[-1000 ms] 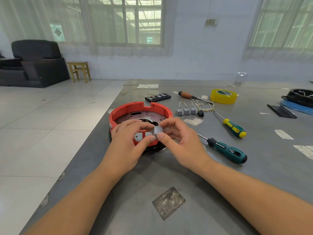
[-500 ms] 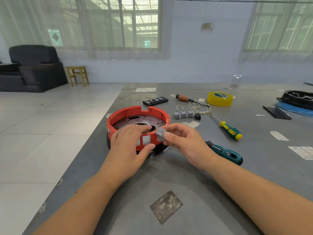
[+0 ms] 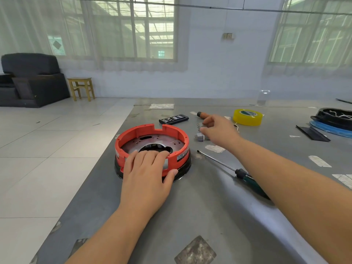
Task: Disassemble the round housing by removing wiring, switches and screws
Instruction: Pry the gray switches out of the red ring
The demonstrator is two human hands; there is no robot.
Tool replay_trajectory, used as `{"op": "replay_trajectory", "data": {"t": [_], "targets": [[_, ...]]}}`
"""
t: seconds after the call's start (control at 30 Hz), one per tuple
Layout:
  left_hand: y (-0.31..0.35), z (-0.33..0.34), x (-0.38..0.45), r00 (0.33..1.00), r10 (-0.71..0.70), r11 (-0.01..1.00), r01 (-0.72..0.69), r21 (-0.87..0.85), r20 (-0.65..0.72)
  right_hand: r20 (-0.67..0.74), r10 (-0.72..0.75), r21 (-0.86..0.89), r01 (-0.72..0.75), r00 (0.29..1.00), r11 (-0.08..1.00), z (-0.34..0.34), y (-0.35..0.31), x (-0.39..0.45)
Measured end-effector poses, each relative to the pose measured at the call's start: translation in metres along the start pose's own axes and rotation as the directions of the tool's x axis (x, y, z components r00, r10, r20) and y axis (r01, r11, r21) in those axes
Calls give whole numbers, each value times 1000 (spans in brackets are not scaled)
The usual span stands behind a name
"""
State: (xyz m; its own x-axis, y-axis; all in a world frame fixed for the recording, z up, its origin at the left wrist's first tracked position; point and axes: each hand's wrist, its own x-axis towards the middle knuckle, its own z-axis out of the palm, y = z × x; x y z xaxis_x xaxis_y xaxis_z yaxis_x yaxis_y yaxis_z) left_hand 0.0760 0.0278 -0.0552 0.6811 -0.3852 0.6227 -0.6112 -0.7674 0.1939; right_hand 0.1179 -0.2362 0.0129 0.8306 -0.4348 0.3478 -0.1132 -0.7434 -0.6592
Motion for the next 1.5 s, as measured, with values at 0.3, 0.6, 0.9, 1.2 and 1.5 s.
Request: {"op": "replay_trajectory", "data": {"t": [0.3, 0.6, 0.9, 1.2, 1.5], "targets": [[-6, 9, 2, 999, -35, 999, 35, -21, -23, 277, -96, -537, 237, 956, 810, 63, 10, 57], [-6, 10, 1, 999, -34, 999, 34, -25, 18, 314, -40, -628, 239, 949, 741, 61, 25, 66], [-8, 10, 1, 1000, -18, 1000, 18, -16, 1, 369, -104, -506, 293, 924, 811, 14, 14, 26], [1, 1, -3, 999, -36, 999, 36, 15, 9, 439, 57, -671, 285, 897, 684, -57, 33, -104], [9, -4, -13, 999, -40, 999, 40, 24, -10, 335, -66, -632, 276, 940, 725, -51, 52, -126]]}}
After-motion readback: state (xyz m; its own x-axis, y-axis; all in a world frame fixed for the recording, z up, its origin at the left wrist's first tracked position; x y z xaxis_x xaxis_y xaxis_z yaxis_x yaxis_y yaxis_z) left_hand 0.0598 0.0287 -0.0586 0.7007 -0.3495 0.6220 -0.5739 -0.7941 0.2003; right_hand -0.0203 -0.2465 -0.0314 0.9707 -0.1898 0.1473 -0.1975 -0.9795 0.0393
